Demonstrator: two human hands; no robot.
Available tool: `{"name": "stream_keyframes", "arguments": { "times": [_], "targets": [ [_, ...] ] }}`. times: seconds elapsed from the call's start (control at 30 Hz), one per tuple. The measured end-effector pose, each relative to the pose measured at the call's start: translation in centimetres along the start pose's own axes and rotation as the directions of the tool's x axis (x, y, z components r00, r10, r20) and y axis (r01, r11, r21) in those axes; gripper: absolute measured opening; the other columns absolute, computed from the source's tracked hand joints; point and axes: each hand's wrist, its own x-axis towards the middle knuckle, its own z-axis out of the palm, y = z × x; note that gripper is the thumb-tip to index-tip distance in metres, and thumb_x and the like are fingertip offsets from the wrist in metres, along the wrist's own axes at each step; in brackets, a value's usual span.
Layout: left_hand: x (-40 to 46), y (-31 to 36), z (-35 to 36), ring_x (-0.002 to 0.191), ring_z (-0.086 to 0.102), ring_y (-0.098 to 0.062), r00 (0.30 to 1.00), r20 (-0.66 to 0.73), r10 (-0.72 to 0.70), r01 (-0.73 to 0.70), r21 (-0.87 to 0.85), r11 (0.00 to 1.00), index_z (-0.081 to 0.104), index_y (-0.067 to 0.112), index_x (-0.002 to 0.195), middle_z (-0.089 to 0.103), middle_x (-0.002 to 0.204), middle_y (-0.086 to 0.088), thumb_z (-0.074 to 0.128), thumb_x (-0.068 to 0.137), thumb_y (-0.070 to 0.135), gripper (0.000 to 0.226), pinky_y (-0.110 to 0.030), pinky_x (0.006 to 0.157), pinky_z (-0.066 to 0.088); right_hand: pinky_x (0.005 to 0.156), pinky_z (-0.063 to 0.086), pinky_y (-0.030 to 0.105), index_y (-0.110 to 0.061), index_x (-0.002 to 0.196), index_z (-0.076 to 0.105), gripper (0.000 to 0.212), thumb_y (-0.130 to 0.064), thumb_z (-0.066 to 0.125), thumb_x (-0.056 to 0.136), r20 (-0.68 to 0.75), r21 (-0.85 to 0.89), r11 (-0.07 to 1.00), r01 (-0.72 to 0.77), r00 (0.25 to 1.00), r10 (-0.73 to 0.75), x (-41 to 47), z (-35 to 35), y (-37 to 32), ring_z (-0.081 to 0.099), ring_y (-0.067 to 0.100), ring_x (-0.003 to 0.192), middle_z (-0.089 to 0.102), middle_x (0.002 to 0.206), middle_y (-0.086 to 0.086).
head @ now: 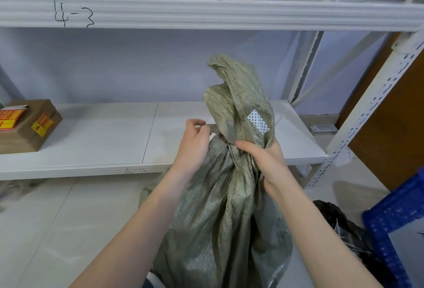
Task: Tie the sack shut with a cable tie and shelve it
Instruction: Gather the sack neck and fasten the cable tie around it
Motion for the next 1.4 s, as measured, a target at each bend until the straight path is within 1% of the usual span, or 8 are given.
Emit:
{"name": "stream_keyframes", "arguments": {
  "times": [0.23, 0.53, 0.63, 0.8, 1.0, 1.13, 1.3, 1.4],
  "targets": [
    [-1.6, 0.5, 0.1, 0.096, 0.062, -0.01, 0.897, 0.407, -0.17, 0.153, 0.075, 0.985, 0.056, 0.034, 0.103, 0.063, 0.105, 0.005, 0.022, 0.099, 0.05, 0.037, -0.027, 0.084, 0.048, 0.071, 0.056, 0.021, -0.011, 0.118, 0.055, 0.048, 0.004, 0.069, 0.075, 0.03, -0.004, 0.999, 0.037, 0.999, -0.036, -0.1, 0.1, 0.2, 0.069, 0.011, 0.087, 0.07, 0.102, 0.002],
    [-2.0, 1.4, 0.2, 0.075, 0.069, -0.006, 0.927, 0.374, -0.026, 0.15, -0.306, 0.94, 0.065, 0.012, 0.091, 0.075, 0.081, 0.004, 0.037, 0.094, 0.024, 0.031, -0.017, 0.071, 0.054, 0.086, 0.053, 0.031, -0.012, 0.123, 0.052, 0.054, 0.0, 0.071, 0.074, 0.042, -0.022, 0.996, 0.086, 0.995, -0.085, 0.2, -0.1, 0.3, 0.067, 0.016, 0.1, 0.069, 0.111, 0.005],
    [-2.1, 1.1, 0.1, 0.109, 0.062, -0.004, 0.895, 0.447, 0.007, 0.067, -0.151, 0.986, 0.052, 0.019, 0.127, 0.067, 0.12, 0.009, 0.062, 0.085, 0.037, 0.047, -0.027, 0.1, 0.046, 0.078, 0.054, 0.021, -0.013, 0.124, 0.051, 0.055, -0.003, 0.071, 0.074, 0.072, -0.065, 0.993, 0.101, 0.993, -0.096, 0.4, 0.0, 0.5, 0.067, 0.011, 0.098, 0.069, 0.11, 0.003],
    [-2.5, 0.6, 0.8, 0.113, 0.06, -0.002, 0.841, 0.536, 0.081, -0.073, -0.036, 0.997, 0.034, 0.023, 0.135, 0.06, 0.125, 0.009, 0.077, 0.074, 0.006, 0.076, -0.02, 0.096, 0.049, 0.089, 0.05, 0.028, -0.014, 0.123, 0.05, 0.052, -0.018, 0.073, 0.077, 0.092, -0.17, 0.975, 0.142, 0.987, -0.128, 0.6, 0.1, 0.7, 0.065, 0.009, 0.103, 0.067, 0.114, 0.001],
    [-2.0, 0.2, 0.7, 0.122, 0.053, -0.004, 0.858, 0.493, 0.146, -0.24, 0.134, 0.961, 0.031, 0.019, 0.139, 0.055, 0.132, 0.006, 0.08, 0.073, 0.017, 0.082, -0.028, 0.104, 0.042, 0.089, 0.046, 0.024, -0.023, 0.123, 0.046, 0.063, -0.044, 0.072, 0.069, 0.121, -0.344, 0.926, 0.155, 0.985, -0.12, 0.6, -0.1, -0.1, 0.06, -0.001, 0.102, 0.063, 0.112, -0.01],
    [-1.6, 2.0, -0.8, 0.104, 0.063, 0.002, 0.907, 0.39, 0.157, -0.135, -0.083, 0.987, 0.056, 0.032, 0.113, 0.066, 0.112, 0.017, 0.06, 0.091, 0.014, 0.029, -0.021, 0.094, 0.049, 0.098, 0.043, 0.025, -0.028, 0.129, 0.044, 0.075, -0.055, 0.072, 0.065, 0.186, -0.311, 0.942, 0.126, 0.98, -0.07, 0.4, -1.0, -1.2, 0.056, -0.003, 0.11, 0.06, 0.122, -0.015],
    [-1.5, 3.8, -1.0, 0.1, 0.056, 0.018, 0.926, 0.215, 0.311, -0.286, -0.139, 0.948, 0.046, 0.028, 0.123, 0.057, 0.115, 0.022, 0.042, 0.099, 0.007, 0.033, -0.005, 0.088, 0.041, 0.094, 0.041, 0.012, -0.03, 0.128, 0.045, 0.063, -0.042, 0.066, 0.07, 0.333, -0.224, 0.962, 0.153, 0.94, -0.072, -0.7, -0.6, -1.8, 0.055, -0.012, 0.107, 0.059, 0.118, -0.023],
    [-2.2, 3.7, 1.1, 0.104, 0.061, 0.001, 0.948, 0.151, 0.28, -0.216, -0.342, 0.915, 0.05, 0.02, 0.126, 0.063, 0.116, 0.008, 0.041, 0.099, 0.006, 0.031, -0.015, 0.093, 0.048, 0.084, 0.044, 0.005, -0.019, 0.134, 0.042, 0.077, -0.032, 0.072, 0.064, 0.368, -0.172, 0.969, 0.175, 0.924, -0.102, -1.0, 0.6, -1.6, 0.057, -0.008, 0.109, 0.06, 0.122, -0.014]
  ]
}}
